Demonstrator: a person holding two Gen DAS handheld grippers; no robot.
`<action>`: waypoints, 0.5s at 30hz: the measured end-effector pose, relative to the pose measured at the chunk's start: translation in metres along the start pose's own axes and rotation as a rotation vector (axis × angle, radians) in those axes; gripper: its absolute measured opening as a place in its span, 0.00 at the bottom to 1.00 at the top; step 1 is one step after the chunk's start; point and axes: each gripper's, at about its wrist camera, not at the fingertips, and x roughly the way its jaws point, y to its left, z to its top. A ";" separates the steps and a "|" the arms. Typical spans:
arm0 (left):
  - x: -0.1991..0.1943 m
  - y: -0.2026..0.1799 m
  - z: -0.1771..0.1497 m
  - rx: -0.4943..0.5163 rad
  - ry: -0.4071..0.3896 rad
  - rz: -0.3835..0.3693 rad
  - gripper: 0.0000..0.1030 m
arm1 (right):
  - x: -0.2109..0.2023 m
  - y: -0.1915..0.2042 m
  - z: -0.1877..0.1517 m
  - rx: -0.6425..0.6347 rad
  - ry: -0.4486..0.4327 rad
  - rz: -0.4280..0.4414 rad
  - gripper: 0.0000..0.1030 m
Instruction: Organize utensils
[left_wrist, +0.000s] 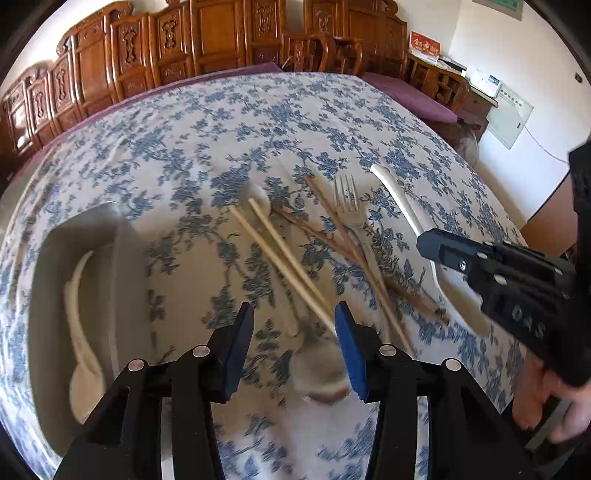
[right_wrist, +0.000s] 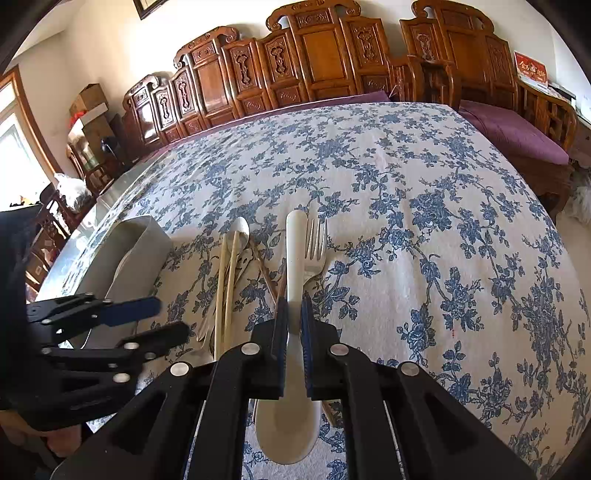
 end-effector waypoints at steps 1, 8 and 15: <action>0.003 -0.003 0.003 0.000 0.004 -0.005 0.42 | 0.000 -0.001 0.001 0.006 -0.003 0.005 0.08; 0.027 -0.010 0.009 -0.011 0.053 0.015 0.28 | -0.002 -0.005 0.003 0.034 -0.014 0.023 0.08; 0.036 -0.005 0.008 -0.048 0.077 -0.003 0.20 | -0.002 -0.007 0.004 0.047 -0.017 0.026 0.08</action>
